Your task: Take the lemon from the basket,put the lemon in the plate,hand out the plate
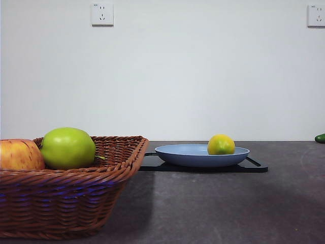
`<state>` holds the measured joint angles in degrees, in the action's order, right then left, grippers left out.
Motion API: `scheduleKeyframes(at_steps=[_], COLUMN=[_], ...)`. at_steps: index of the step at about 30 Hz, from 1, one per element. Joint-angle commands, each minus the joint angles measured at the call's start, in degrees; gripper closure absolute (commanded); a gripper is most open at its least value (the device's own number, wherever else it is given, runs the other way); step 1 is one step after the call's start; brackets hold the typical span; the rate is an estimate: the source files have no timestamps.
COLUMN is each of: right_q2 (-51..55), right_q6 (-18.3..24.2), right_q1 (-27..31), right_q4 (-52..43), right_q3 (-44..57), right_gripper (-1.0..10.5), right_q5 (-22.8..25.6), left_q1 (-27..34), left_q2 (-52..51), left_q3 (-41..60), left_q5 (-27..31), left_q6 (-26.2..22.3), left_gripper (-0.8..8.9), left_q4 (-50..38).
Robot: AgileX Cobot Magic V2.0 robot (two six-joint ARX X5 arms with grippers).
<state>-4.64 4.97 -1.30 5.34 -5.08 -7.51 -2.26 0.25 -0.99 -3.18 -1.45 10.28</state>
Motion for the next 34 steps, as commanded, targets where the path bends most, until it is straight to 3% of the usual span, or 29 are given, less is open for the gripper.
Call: scheduleKeyframes(at_steps=[1, 12, 17, 34], right_q2=[2.14, 4.7, 4.59, 4.61], right_q6=[-0.57, -1.05, -5.81, -5.95], right_q1=[0.59, 0.96, 0.85, 0.44], right_q4=[-0.92, 1.68, 4.28, 3.69], right_q3=[1.88, 4.61, 4.59, 4.59], right_gripper=[9.4, 9.4, 9.4, 9.4], right_q5=[-0.09, -0.07, 0.09, 0.39], left_q1=[0.2, 0.2, 0.2, 0.2], left_q2=[-0.11, -0.11, -0.13, -0.11], left_q3=[0.68, 0.68, 0.68, 0.68], left_q5=[0.0, 0.0, 0.0, 0.02], left_q6=[0.17, 0.17, 0.17, 0.17], left_gripper=[8.05, 8.05, 8.05, 8.05], left_q4=[-0.42, -0.42, -0.42, -0.42])
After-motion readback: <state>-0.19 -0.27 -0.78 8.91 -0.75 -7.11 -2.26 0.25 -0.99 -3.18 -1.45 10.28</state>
